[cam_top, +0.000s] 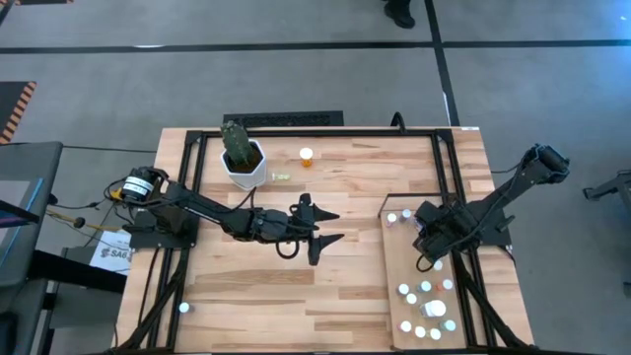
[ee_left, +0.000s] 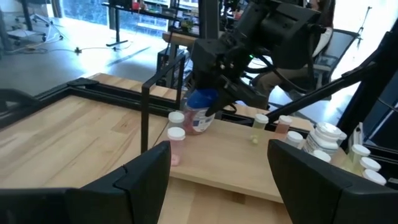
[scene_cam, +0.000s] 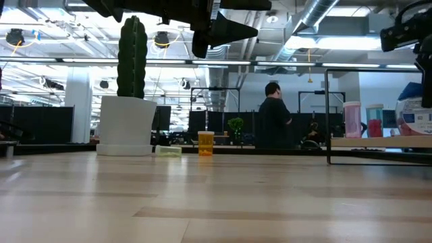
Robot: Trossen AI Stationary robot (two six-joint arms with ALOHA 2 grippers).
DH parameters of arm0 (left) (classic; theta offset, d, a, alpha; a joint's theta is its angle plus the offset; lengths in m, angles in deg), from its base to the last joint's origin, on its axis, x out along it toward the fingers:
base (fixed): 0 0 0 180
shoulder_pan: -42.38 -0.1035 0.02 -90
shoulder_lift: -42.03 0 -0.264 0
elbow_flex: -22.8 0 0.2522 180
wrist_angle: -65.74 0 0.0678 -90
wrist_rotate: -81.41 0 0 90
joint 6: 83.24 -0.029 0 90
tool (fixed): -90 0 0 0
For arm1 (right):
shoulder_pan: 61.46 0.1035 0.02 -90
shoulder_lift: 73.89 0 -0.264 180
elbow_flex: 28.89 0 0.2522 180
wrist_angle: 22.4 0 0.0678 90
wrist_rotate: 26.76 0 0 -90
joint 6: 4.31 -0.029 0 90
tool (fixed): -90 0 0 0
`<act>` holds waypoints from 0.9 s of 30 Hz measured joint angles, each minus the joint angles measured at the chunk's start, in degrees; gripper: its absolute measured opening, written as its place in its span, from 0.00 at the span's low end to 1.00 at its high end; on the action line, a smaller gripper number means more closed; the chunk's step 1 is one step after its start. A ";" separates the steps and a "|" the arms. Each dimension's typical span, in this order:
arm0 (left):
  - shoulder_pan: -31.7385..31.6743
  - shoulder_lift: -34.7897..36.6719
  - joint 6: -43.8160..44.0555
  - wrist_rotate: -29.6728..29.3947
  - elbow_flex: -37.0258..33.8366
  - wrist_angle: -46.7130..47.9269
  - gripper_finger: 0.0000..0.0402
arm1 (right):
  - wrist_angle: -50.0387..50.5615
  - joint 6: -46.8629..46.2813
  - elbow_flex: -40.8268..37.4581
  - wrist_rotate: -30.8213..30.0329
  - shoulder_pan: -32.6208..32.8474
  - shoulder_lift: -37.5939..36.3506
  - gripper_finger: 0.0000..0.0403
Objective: Pick and place medicine bottles onto shelf by color
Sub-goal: Put the transparent pill bottle on the shelf
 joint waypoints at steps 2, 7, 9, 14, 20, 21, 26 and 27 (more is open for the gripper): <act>0.02 0.00 0.00 -0.55 0.00 0.10 0.63 | 0.00 0.95 0.00 0.55 -0.75 0.00 0.58; 0.02 0.00 0.00 -2.82 0.00 0.35 0.63 | -0.28 1.12 0.00 0.90 -1.01 0.00 0.58; 0.02 0.00 -0.31 -5.00 0.00 0.35 0.63 | -0.22 1.99 0.00 1.21 -0.77 0.00 0.58; 0.04 0.00 0.16 -14.69 0.00 0.35 0.63 | 0.54 6.70 0.27 1.22 -1.25 0.01 0.58; 0.56 0.00 -2.44 -16.34 0.00 2.96 0.63 | 0.44 10.78 1.76 1.30 -1.28 0.04 0.58; 0.57 0.00 -3.51 -16.00 0.00 4.38 0.63 | 0.41 11.48 1.79 1.30 -1.28 0.04 0.58; 0.44 0.00 -3.08 -13.22 -0.02 13.30 0.63 | 0.46 12.69 1.79 1.26 -1.30 0.04 0.58; 0.44 0.00 -1.36 -12.47 -0.02 14.87 0.63 | 0.46 12.81 1.79 1.26 -1.32 0.04 0.58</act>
